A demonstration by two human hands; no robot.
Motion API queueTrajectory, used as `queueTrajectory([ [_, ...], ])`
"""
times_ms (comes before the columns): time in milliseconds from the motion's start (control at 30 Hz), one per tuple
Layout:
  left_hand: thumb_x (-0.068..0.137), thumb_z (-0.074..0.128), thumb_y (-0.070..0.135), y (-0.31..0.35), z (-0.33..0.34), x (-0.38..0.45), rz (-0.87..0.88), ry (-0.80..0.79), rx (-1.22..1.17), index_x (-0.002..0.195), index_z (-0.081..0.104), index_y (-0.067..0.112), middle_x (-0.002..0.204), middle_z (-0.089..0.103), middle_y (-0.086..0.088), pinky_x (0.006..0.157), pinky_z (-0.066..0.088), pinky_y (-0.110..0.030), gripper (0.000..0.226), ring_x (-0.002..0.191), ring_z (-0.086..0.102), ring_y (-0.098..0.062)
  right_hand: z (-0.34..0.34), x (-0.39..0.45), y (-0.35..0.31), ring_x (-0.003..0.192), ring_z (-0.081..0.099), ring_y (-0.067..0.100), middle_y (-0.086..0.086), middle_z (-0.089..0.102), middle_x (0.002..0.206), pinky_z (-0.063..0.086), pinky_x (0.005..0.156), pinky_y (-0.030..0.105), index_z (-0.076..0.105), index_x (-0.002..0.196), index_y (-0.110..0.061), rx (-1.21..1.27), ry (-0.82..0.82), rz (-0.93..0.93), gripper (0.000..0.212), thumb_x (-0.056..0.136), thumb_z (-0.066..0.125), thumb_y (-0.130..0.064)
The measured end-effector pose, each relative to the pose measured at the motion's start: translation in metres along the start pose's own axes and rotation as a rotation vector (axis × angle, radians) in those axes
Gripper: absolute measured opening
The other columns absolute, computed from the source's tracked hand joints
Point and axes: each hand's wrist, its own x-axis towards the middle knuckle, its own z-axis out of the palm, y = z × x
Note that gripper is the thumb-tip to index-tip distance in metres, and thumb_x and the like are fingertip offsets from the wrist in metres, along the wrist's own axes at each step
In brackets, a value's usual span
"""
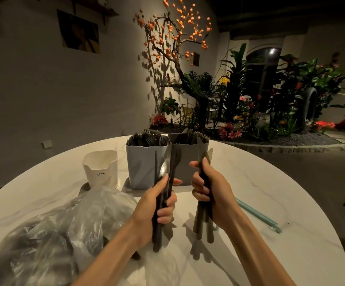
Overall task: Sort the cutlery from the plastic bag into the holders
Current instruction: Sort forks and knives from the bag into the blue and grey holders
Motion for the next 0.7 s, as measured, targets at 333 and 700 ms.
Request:
queueTrajectory([
  [333, 0.101, 0.053, 0.034, -0.002, 0.003, -0.006, -0.006, -0.038, 0.064, 0.103, 0.065, 0.006, 0.065, 0.045, -0.004, 0.039, 0.035, -0.020, 0.030, 0.045, 0.038, -0.010, 0.003, -0.002, 0.003, 0.051, 0.037, 0.008, 0.000, 0.046, 0.068, 0.031, 0.047, 0.019, 0.060, 0.126, -0.016, -0.016, -0.063, -0.049, 0.027, 0.106, 0.045, -0.028],
  [700, 0.095, 0.056, 0.037, -0.002, 0.001, -0.008, -0.049, -0.094, 0.152, 0.103, 0.053, 0.006, 0.074, 0.053, -0.003, 0.045, 0.033, -0.017, 0.033, 0.053, 0.036, -0.009, 0.014, -0.006, 0.018, 0.052, 0.054, 0.000, -0.007, 0.071, 0.070, 0.043, 0.054, 0.010, 0.073, 0.096, -0.034, -0.542, 0.180, -0.357, 0.012, 0.085, 0.077, -0.037],
])
